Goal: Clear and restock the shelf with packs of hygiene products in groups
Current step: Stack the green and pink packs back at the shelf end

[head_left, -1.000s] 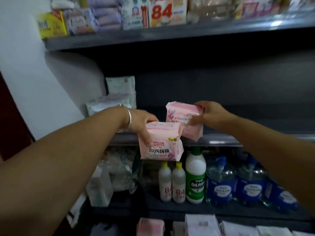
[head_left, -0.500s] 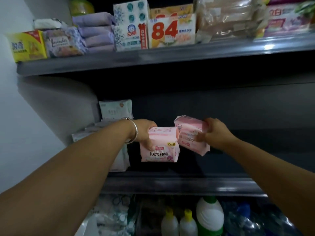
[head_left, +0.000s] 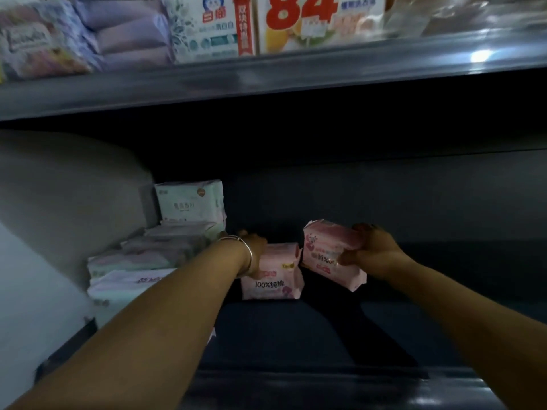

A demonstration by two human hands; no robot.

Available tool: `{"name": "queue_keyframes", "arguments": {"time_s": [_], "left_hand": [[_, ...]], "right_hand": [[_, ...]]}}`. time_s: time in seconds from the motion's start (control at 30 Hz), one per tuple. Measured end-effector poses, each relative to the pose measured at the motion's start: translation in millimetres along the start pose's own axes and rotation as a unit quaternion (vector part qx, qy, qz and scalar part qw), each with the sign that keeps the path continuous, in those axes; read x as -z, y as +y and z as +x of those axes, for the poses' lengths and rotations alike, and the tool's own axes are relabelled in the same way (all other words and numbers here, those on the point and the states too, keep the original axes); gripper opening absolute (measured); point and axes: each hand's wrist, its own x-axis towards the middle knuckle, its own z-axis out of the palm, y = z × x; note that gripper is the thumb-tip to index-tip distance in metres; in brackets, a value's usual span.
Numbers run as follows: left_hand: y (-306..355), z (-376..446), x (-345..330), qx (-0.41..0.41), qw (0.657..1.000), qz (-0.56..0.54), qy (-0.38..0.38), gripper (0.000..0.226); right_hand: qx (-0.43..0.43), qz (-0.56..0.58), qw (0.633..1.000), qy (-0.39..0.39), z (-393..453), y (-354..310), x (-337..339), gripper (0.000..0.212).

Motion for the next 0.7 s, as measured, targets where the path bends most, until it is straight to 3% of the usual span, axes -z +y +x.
{"name": "queue_keyframes", "arguments": {"time_s": [0.13, 0.27, 0.5, 0.7], "left_hand": [[11, 0, -13, -0.003, 0.995, 0.007, 0.094, 0.079], [28, -2, -27, 0.011, 0.983, 0.003, 0.182, 0.058], [34, 27, -35, 0.048, 0.973, -0.056, 0.217, 0.049], [35, 76, -41, 0.061, 0.956, -0.128, 0.258, 0.056]], "right_hand": [[-0.006, 0.007, 1.000, -0.008, 4, 4, -5, 0.077], [-0.006, 0.019, 1.000, -0.008, 1, 4, -5, 0.077], [0.007, 0.012, 1.000, -0.002, 8, 3, -11, 0.080], [0.034, 0.032, 0.999, 0.014, 33, 6, -19, 0.065]]}}
